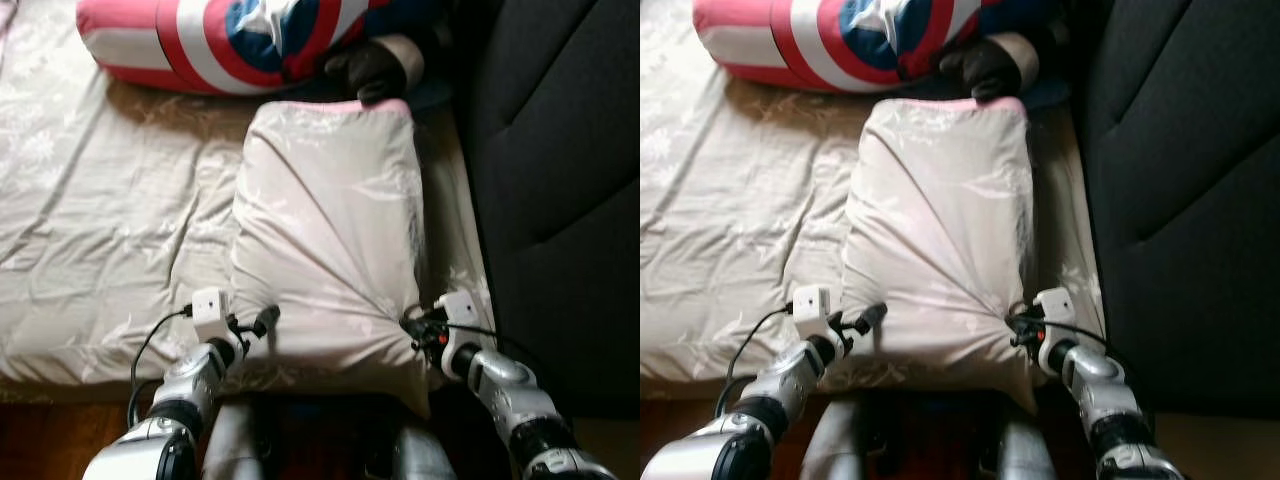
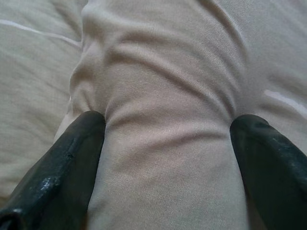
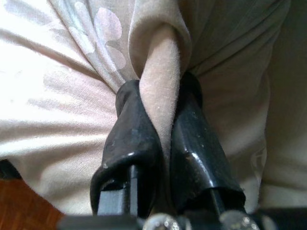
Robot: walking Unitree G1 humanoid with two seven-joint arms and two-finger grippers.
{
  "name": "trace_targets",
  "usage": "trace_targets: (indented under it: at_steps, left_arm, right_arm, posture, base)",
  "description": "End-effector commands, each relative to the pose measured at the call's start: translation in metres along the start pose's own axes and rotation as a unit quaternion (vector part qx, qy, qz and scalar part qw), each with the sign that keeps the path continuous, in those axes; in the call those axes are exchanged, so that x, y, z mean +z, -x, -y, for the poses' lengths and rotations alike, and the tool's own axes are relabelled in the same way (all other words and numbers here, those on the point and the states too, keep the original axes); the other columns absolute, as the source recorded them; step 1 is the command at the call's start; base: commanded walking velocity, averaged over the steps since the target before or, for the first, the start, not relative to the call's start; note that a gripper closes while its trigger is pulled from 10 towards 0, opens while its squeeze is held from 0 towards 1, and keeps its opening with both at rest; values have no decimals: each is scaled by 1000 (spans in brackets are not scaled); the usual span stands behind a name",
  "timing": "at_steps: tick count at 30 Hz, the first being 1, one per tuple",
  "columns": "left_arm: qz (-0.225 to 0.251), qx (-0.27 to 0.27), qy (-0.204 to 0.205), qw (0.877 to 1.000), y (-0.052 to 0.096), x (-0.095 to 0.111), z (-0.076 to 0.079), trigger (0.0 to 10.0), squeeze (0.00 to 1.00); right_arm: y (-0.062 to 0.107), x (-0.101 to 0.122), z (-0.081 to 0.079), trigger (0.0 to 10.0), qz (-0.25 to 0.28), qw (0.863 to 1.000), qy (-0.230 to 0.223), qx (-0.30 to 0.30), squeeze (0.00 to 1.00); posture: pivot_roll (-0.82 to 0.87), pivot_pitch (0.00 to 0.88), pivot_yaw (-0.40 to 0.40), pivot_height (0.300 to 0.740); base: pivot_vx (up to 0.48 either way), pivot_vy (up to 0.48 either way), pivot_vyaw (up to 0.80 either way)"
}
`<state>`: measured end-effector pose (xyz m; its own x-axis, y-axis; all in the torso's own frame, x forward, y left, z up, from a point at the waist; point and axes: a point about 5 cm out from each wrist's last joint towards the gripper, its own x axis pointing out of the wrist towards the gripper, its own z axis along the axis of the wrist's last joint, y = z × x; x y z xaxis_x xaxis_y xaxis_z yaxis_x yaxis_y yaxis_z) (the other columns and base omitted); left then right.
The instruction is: Clean up the room
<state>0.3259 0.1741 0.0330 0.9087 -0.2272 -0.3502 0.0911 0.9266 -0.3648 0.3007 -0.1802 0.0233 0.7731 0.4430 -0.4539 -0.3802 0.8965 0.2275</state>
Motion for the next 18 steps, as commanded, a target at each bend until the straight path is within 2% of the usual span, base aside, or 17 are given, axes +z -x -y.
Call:
trace_targets:
  at_steps: [1, 8, 9, 10, 17, 18]
  left_arm:
    - [-70, 2, 16, 997, 9, -38, -1, 10000, 0]
    - [-76, 1, 29, 997, 9, -43, 2, 10000, 0]
    - [-78, 0, 26, 997, 9, -44, 3, 5725, 0]
    - [-78, -2, 26, 997, 9, -45, 4, 0, 0]
    - [-73, -18, 41, 996, 8, -46, 10, 0, 0]
    - [-75, -34, 47, 995, 8, -48, 15, 0, 0]
  right_arm:
    - [12, -65, -12, 0, -121, 991, -45, 23, 0]
    - [15, -69, -19, 0, -117, 991, -48, 40, 0]
    - [16, -69, -20, 0, -117, 991, -49, 41, 0]
    - [16, -69, -21, 0, -115, 991, -49, 42, 0]
    - [13, -63, -25, 0, -110, 992, -48, 45, 0]
    - [12, -65, -28, 0, -113, 991, -47, 46, 0]
  posture:
    - [-113, 439, -110, 656]
    - [-117, 453, -117, 656]
    - [-117, 453, -118, 656]
    - [-117, 451, -119, 656]
    - [-109, 442, -120, 656]
    - [-111, 439, -122, 656]
  base:
    - [0, 0, 0]
    - [0, 0, 0]
    - [0, 0, 0]
    - [0, 0, 0]
    - [0, 0, 0]
    - [0, 0, 0]
